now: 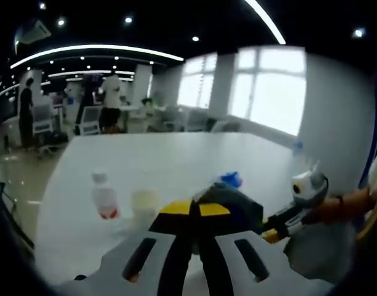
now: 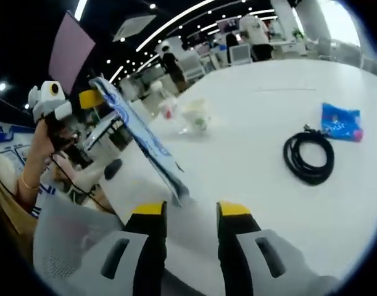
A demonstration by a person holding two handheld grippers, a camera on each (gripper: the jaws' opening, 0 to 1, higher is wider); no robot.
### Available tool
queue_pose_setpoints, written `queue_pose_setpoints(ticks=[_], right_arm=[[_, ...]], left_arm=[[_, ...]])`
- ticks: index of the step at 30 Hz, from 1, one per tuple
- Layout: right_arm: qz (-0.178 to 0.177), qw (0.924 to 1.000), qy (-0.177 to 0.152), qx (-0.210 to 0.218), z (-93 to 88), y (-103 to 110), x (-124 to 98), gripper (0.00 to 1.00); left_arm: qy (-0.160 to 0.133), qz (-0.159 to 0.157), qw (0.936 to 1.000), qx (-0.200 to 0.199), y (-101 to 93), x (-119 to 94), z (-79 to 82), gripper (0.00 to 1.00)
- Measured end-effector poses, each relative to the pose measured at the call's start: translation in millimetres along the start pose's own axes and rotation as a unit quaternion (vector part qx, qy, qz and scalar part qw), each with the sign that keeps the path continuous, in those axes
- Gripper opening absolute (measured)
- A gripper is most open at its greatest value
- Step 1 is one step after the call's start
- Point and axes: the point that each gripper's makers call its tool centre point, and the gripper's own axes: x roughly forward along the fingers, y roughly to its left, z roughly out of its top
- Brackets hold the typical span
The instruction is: Arrange the tabletop items into an orderly group along one side of the table until the central work area is clear of visible clutter.
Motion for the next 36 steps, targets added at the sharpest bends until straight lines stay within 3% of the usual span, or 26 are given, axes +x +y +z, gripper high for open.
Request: queue_pose_setpoints(ticks=[8, 14, 21, 28, 36], right_arm=[[0.025, 0.9987, -0.018, 0.04, 4.3, 8.2, 3.2, 0.18], [0.01, 0.9981, -0.042, 0.044, 13.4, -0.9, -3.3, 0.03], [-0.006, 0.9966, -0.056, 0.059, 21.0, -13.4, -11.9, 0.01], [-0.018, 0.9972, -0.066, 0.031, 27.0, -20.6, -20.6, 0.01], [-0.044, 0.9947, -0.087, 0.032, 37.9, -36.4, -34.5, 0.01]], left_arm=[[-0.007, -0.006, 0.9999, -0.014, -5.6, 0.3, 6.7, 0.0], [0.007, -0.012, 0.9997, -0.02, -7.2, 2.9, -1.1, 0.0], [0.02, -0.006, 0.9995, -0.023, -0.7, 4.7, -9.8, 0.0], [0.036, -0.008, 0.9989, -0.03, 1.4, 7.7, -18.8, 0.0], [0.067, -0.01, 0.9974, -0.025, 1.3, 16.4, -34.1, 0.0]])
